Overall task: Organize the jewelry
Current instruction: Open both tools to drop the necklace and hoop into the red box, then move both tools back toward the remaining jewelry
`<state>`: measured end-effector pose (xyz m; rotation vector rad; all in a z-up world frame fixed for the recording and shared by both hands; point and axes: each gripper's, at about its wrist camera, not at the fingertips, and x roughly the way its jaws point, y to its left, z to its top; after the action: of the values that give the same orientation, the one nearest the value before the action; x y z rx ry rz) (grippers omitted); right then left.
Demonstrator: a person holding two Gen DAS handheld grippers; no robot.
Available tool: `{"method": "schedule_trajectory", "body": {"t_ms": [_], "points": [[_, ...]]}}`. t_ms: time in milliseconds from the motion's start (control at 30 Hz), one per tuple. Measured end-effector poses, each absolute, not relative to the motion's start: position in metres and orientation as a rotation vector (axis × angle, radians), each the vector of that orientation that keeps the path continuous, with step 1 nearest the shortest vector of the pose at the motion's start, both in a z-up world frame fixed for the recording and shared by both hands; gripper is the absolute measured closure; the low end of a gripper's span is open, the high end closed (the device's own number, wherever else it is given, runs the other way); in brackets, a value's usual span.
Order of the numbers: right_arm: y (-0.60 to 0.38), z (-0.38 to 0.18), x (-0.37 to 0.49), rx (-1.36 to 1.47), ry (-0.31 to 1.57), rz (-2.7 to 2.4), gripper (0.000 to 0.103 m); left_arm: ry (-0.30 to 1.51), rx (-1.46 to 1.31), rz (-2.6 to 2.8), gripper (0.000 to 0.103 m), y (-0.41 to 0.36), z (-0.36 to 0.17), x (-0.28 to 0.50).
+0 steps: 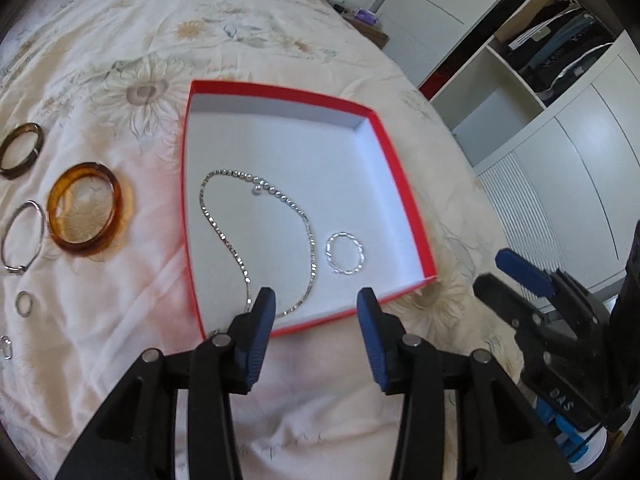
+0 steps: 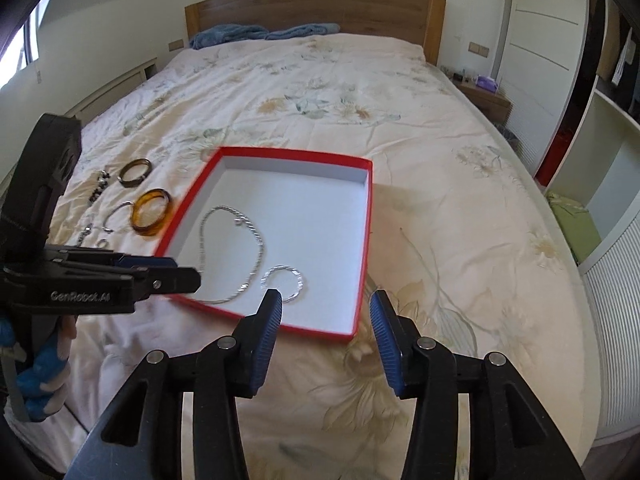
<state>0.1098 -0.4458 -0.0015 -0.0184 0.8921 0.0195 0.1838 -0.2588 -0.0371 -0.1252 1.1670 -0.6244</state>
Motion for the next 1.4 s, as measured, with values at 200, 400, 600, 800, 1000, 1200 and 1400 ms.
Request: {"method": "schedule_trajectory", "body": {"t_ms": [200, 400, 600, 800, 1000, 1200, 1400], "points": [[-0.424, 0.027, 0.079, -0.023, 0.86, 0.02, 0.055, 1.084, -0.081, -0.629, 0.062, -0.251, 0.003, 0.17], [-0.39, 0.068, 0.047, -0.028, 0.789, 0.049, 0.055, 0.927, -0.042, -0.624, 0.062, -0.208, 0.065, 0.142], [-0.34, 0.105, 0.024, -0.024, 0.706, 0.141, 0.055, 0.796, 0.025, -0.481, 0.062, -0.11, 0.121, 0.109], [-0.291, 0.121, 0.015, 0.014, 0.661, 0.244, 0.055, 0.746, 0.038, -0.298, 0.063, -0.005, 0.136, 0.085], [-0.249, 0.104, 0.022, 0.03, 0.695, 0.308, 0.056, 0.782, -0.027, -0.21, 0.063, 0.064, 0.097, 0.077], [-0.213, 0.069, 0.043, 0.018, 0.77, 0.356, 0.068, 0.888, -0.068, -0.203, 0.068, 0.07, 0.025, 0.088], [-0.188, 0.025, 0.08, 0.008, 0.859, 0.407, 0.071, 0.968, -0.101, -0.214, 0.072, 0.065, -0.032, 0.116]]}}
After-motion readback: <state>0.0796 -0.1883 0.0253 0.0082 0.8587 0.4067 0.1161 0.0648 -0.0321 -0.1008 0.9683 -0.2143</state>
